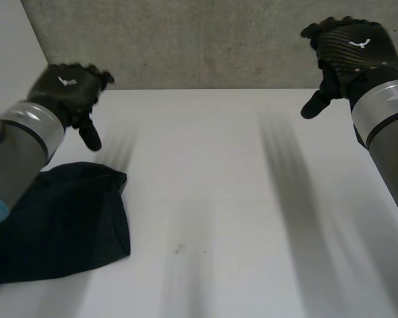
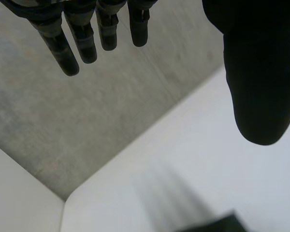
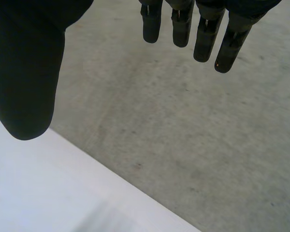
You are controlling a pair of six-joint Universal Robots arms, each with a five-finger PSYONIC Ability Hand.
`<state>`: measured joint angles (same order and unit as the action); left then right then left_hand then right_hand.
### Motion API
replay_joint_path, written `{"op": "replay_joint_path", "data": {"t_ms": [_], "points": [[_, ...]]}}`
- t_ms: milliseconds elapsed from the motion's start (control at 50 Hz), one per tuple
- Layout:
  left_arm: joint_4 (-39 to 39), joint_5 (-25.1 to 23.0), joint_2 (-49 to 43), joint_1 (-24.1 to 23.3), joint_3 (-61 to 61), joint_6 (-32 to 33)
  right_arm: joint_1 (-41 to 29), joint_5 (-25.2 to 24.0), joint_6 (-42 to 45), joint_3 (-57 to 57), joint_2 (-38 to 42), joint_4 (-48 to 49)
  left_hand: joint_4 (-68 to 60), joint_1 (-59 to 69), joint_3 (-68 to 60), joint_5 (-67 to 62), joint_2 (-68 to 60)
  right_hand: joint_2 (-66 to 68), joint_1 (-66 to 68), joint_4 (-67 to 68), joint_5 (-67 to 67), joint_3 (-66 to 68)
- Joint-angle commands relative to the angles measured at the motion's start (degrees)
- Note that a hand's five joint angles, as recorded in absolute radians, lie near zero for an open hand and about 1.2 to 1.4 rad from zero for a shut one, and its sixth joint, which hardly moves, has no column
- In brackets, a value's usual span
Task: Fold the shorts.
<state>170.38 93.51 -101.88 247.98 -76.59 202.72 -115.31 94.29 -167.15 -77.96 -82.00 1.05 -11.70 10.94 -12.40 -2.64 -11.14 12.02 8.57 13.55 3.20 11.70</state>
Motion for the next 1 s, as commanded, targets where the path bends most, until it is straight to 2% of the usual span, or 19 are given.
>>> {"op": "replay_joint_path", "data": {"t_ms": [20,100,240,300,320,340,420,520,620,660,740,820,940,960,1000], "points": [[-2.8,0.0,-6.1,0.0,-1.2,15.7,0.0,-5.7,6.0,-0.5,1.0,-0.3,-0.4,1.1,0.3,0.6,-0.9,-2.0,1.4,-3.6,-3.2,-1.7],[-6.3,0.3,-9.6,0.2,-1.6,20.1,0.0,-5.8,6.2,-0.5,1.1,-0.2,-0.9,1.6,-0.2,0.1,-1.4,-2.0,1.4,-3.6,-3.2,-1.7],[-6.1,1.4,-16.7,0.8,0.5,20.7,0.0,-5.9,6.2,-0.6,1.1,-0.2,-7.2,8.0,-6.5,-6.3,-7.8,-2.0,1.4,-3.6,-3.2,-1.7],[-5.5,4.1,-19.8,1.0,2.3,20.6,0.0,-5.9,6.3,-0.6,1.2,-0.2,-19.5,20.3,-18.8,-18.6,-20.1,-2.0,1.4,-3.6,-3.2,-1.7],[-5.3,4.9,-20.5,1.1,2.8,20.5,0.0,-5.9,6.3,-0.7,1.2,-0.2,-26.9,27.6,-26.2,-25.9,-27.4,-2.0,1.4,-3.6,-3.2,-1.7],[-5.0,6.2,-21.3,1.5,3.4,20.4,0.0,-5.9,6.3,-0.7,1.3,-0.2,-44.3,45.0,-43.6,-43.3,-44.8,-2.0,1.4,-3.6,-3.2,-1.7],[-3.3,7.8,-22.6,1.4,4.0,20.4,0.0,-5.9,6.4,-0.7,1.4,-0.2,-68.3,69.0,-67.5,-67.3,-68.8,-2.0,1.4,-3.6,-3.2,-1.7],[-2.4,7.4,-23.0,0.4,4.8,20.1,0.2,-5.9,6.3,-0.6,1.4,-0.1,-68.3,69.1,-67.6,-67.4,-68.9,-2.0,1.4,-3.6,-3.2,-1.7],[5.3,7.0,-23.8,-7.7,12.2,17.7,0.7,-5.9,6.3,0.2,1.3,0.2,-68.3,69.1,-67.6,-67.4,-68.9,-2.0,1.4,-3.6,-3.2,-1.7],[10.5,7.0,-24.9,-10.7,16.3,15.0,0.9,-5.9,6.2,0.3,1.3,0.2,-68.3,69.1,-67.6,-67.4,-68.9,-2.0,1.4,-3.6,-3.2,-1.7],[17.5,7.1,-27.7,-13.4,22.2,10.2,1.0,-5.8,6.2,0.4,1.4,0.3,-68.3,69.1,-67.6,-67.4,-68.9,-2.0,1.4,-3.6,-3.2,-1.7],[21.3,6.7,-30.3,-19.1,26.6,5.3,1.1,-5.8,6.1,0.4,1.3,0.4,-68.3,69.1,-67.6,-67.4,-68.9,-2.0,1.4,-3.6,-3.2,-1.7],[23.3,3.2,-33.1,-21.8,26.7,-0.3,3.2,-5.9,6.1,0.7,1.1,0.4,-68.3,69.1,-67.6,-67.4,-68.9,-2.0,1.4,-3.6,-3.2,-1.7],[23.0,2.7,-33.2,-21.9,26.1,-0.8,3.6,-5.9,6.0,0.7,1.1,0.4,-38.3,39.1,-37.6,-37.4,-38.9,-2.0,1.4,-3.6,-3.2,-1.7],[22.7,2.8,-33.2,-21.8,25.3,-0.5,3.7,-5.9,6.0,0.7,1.1,0.4,-5.6,6.3,-4.9,-4.6,-6.1,-2.0,1.4,-3.6,-3.2,-1.7]]}}
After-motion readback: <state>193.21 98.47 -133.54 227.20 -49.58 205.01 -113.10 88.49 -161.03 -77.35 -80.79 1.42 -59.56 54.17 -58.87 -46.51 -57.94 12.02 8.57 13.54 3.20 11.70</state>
